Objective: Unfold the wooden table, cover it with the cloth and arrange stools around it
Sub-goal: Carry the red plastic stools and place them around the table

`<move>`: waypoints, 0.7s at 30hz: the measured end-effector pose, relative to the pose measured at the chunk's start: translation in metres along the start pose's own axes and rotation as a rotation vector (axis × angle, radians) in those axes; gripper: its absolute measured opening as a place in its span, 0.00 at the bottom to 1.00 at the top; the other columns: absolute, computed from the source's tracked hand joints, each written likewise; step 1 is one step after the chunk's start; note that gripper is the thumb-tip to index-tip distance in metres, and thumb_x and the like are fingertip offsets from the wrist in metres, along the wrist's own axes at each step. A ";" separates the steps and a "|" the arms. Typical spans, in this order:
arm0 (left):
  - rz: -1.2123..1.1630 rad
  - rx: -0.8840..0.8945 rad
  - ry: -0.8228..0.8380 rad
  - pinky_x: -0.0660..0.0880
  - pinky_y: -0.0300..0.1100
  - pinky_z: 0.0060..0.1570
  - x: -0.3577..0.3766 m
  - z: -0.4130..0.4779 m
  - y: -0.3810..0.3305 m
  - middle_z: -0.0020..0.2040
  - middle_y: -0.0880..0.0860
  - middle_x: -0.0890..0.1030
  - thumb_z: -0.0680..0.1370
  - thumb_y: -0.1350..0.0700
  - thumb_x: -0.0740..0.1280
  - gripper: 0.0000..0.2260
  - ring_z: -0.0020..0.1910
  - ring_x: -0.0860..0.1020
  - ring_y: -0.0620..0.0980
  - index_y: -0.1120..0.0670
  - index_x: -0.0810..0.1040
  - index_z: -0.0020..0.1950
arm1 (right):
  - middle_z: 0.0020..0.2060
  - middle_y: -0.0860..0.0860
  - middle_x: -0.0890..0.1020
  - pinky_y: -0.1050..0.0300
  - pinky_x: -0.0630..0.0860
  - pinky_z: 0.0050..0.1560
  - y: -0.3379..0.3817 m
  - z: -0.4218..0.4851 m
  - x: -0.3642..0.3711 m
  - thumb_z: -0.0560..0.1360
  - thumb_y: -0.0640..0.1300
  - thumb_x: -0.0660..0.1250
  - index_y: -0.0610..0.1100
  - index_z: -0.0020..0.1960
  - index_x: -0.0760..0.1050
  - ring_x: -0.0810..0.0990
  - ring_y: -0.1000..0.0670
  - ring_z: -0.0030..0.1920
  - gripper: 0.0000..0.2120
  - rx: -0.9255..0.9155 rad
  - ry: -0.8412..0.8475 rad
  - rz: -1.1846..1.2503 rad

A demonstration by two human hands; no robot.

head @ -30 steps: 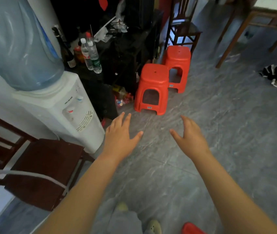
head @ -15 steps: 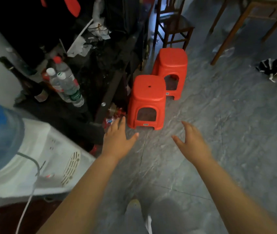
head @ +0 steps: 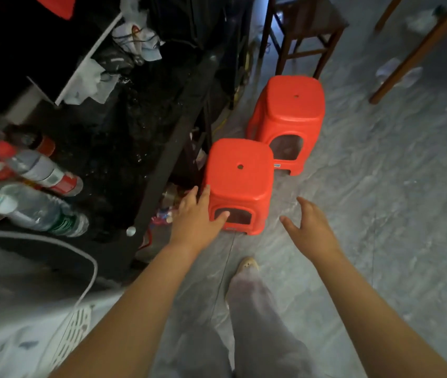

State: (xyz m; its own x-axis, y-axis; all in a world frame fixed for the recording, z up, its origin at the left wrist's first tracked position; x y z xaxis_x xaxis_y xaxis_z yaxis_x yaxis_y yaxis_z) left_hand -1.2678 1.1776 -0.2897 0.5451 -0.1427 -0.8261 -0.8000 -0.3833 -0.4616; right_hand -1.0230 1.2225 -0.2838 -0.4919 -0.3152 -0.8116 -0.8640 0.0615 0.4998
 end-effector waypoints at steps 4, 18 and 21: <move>-0.022 -0.087 0.046 0.56 0.54 0.72 0.018 0.074 -0.007 0.78 0.53 0.50 0.75 0.38 0.62 0.37 0.76 0.52 0.55 0.48 0.49 0.78 | 0.71 0.41 0.67 0.50 0.60 0.71 -0.009 0.087 0.005 0.76 0.51 0.67 0.37 0.73 0.61 0.64 0.43 0.72 0.33 0.052 0.072 -0.011; -0.012 -0.200 0.146 0.55 0.50 0.71 0.122 0.290 0.038 0.78 0.56 0.51 0.70 0.37 0.68 0.46 0.75 0.53 0.56 0.53 0.47 0.78 | 0.75 0.42 0.59 0.48 0.58 0.72 -0.061 0.287 0.120 0.74 0.54 0.68 0.38 0.76 0.54 0.57 0.42 0.75 0.39 0.186 0.199 -0.091; 0.001 -0.225 0.166 0.54 0.51 0.72 0.148 0.322 0.052 0.78 0.58 0.50 0.70 0.38 0.69 0.46 0.75 0.52 0.58 0.55 0.47 0.78 | 0.76 0.41 0.56 0.47 0.57 0.72 -0.076 0.312 0.146 0.73 0.53 0.70 0.38 0.76 0.51 0.54 0.42 0.75 0.43 0.231 0.202 -0.073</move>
State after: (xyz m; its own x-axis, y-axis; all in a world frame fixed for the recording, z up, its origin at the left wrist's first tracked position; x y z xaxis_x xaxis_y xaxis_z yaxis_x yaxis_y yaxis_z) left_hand -1.3090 1.4306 -0.5401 0.5932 -0.2837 -0.7534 -0.7346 -0.5736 -0.3624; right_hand -1.0623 1.4671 -0.5344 -0.4161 -0.5074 -0.7546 -0.9093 0.2379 0.3414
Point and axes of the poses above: each hand's wrist, its own z-axis towards the middle knuckle, its own x-axis out of the palm, y = z × x, the point moved 3 cm from there along z, towards the middle knuckle
